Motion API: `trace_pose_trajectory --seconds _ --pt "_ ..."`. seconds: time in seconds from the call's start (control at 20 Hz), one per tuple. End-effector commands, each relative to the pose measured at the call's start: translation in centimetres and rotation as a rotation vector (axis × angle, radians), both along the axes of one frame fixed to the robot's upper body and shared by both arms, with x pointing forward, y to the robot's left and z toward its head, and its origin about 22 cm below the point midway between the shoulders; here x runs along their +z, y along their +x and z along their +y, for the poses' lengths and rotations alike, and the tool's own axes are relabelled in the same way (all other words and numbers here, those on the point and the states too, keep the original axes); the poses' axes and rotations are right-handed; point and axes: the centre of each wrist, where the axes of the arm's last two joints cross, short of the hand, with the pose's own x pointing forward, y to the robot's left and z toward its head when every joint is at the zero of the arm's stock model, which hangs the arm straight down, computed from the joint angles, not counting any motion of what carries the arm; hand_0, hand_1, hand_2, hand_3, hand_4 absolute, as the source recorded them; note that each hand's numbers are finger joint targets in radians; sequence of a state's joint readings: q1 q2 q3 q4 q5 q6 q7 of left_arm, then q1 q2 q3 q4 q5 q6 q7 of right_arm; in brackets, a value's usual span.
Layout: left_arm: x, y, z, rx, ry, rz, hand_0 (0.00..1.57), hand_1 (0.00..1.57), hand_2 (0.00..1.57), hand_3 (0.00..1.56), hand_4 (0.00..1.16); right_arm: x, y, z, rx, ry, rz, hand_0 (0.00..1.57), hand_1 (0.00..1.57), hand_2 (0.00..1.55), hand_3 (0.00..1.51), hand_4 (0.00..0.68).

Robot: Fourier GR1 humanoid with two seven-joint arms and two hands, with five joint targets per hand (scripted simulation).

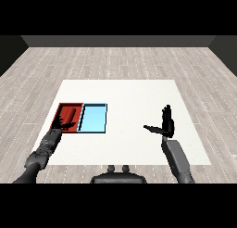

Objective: Pick the red can and put it in the red box

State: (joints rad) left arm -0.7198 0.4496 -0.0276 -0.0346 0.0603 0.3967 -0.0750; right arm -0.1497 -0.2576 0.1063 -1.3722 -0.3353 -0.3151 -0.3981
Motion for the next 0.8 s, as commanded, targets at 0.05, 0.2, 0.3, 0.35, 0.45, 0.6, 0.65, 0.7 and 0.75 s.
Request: trace_pose_trajectory --seconds 0.05,0.2,0.3,0.35,0.45,0.6,0.65,0.7,0.75 --pt "0.8 0.3 0.8 -0.022 0.031 -0.003 0.00 0.00 0.00 0.00 0.00 1.3 0.2 0.9 0.003 0.026 -0.002 0.00 0.00 0.00 0.00 0.000" --pt "1.0 1.5 -1.4 -0.012 0.022 -0.238 0.00 0.00 0.00 0.00 0.00 1.1 0.4 0.3 0.039 0.041 -0.027 0.00 0.00 0.00 0.00 0.000" --pt "3.0 2.5 -0.1 -0.114 -0.059 -0.329 0.00 0.00 0.00 0.00 0.00 -0.3 0.2 1.8 0.026 0.048 -0.033 0.00 0.00 0.00 0.00 0.000" --pt "3.2 2.1 0.7 -0.093 -0.043 -0.396 0.00 0.00 0.00 0.00 0.00 0.2 -0.2 0.2 0.040 0.040 -0.033 0.00 0.00 0.00 0.00 0.000" --pt "5.2 4.0 -0.3 -0.146 -0.053 -0.502 1.40 1.40 1.29 0.00 0.00 1.3 -0.1 -0.3 0.049 0.025 -0.063 0.00 0.00 0.00 0.00 0.000" --pt "4.8 3.0 0.3 -0.226 -0.159 -0.648 0.22 0.22 0.00 0.00 0.00 0.1 0.0 -0.4 0.098 0.058 -0.058 0.00 0.00 0.00 0.00 0.000" --pt "4.4 3.3 -1.1 -0.284 -0.168 -0.679 1.11 1.11 1.17 0.00 0.00 0.7 -0.4 1.4 0.125 0.034 -0.062 0.00 0.00 0.00 0.00 0.000" --pt "4.0 4.4 -4.5 -0.336 -0.253 -0.753 0.00 0.00 0.00 0.00 0.00 1.1 -0.1 0.6 0.118 0.027 -0.083 0.00 0.00 0.00 0.00 0.000" --pt "4.2 3.8 -3.4 -0.348 -0.248 -0.754 0.00 0.00 0.00 0.00 0.00 0.7 -2.0 0.7 0.115 0.025 -0.078 0.00 0.00 0.00 0.00 0.000"
